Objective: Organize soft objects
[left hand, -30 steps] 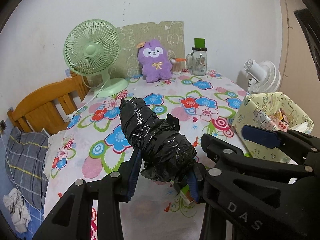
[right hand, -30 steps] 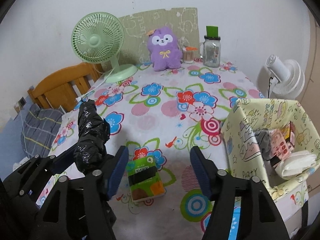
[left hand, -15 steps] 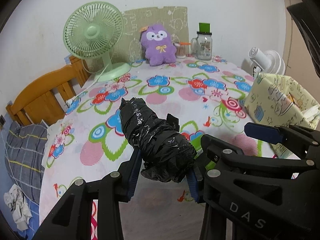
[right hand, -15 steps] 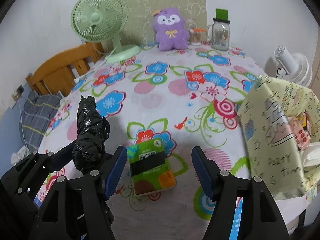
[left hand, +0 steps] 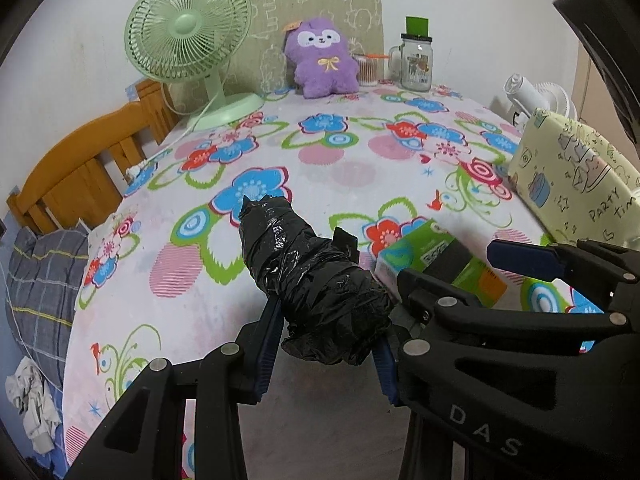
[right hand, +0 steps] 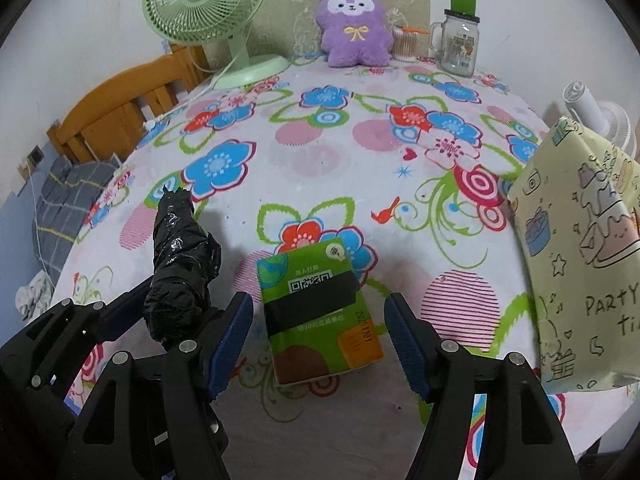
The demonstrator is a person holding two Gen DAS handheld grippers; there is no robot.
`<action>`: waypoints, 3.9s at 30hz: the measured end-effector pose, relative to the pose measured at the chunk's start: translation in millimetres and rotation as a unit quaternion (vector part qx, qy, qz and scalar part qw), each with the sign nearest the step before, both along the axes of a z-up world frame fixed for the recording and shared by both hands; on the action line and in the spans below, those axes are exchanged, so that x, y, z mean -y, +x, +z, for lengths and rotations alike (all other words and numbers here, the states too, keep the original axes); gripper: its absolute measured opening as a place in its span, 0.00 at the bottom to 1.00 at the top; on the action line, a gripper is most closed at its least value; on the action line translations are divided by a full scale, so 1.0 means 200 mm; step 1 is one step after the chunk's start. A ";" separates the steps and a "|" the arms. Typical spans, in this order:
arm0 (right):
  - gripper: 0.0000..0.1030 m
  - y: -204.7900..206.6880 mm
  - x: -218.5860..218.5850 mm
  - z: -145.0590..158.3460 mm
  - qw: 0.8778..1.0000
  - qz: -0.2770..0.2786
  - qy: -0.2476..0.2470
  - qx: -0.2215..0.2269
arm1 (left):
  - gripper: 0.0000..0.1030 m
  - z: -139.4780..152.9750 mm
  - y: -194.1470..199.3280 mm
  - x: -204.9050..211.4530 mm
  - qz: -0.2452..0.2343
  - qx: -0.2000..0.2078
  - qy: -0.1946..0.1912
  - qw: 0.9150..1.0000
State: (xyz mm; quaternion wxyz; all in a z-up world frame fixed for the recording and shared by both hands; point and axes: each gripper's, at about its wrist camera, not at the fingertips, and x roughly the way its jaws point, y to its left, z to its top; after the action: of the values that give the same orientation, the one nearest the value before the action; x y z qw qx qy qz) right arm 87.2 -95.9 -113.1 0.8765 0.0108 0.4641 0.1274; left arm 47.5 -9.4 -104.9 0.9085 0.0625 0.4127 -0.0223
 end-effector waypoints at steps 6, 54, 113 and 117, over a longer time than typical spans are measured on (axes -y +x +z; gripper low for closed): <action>0.69 0.02 -0.02 -0.04 1.000 0.000 -0.014 -0.004 | 0.42 -0.04 0.01 0.00 -0.003 -0.011 -0.002 1.000; 0.49 -0.05 0.27 0.37 0.995 -0.035 0.003 0.094 | 0.42 0.31 0.01 0.26 -0.045 0.051 -0.002 0.998; 0.49 0.00 1.20 0.36 0.977 -0.187 -0.008 0.098 | 0.43 0.38 0.14 1.11 -0.197 0.050 -0.027 0.979; 0.49 0.01 1.25 0.33 0.976 -0.197 -0.004 0.092 | 0.45 0.34 0.14 1.16 -0.207 0.039 -0.025 0.977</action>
State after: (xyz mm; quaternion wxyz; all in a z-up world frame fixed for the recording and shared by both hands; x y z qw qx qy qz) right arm 89.3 -345.8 -47.2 0.9235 0.0873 0.3702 -0.0494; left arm 76.1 -242.1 -36.8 0.9009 0.1251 0.3540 -0.2176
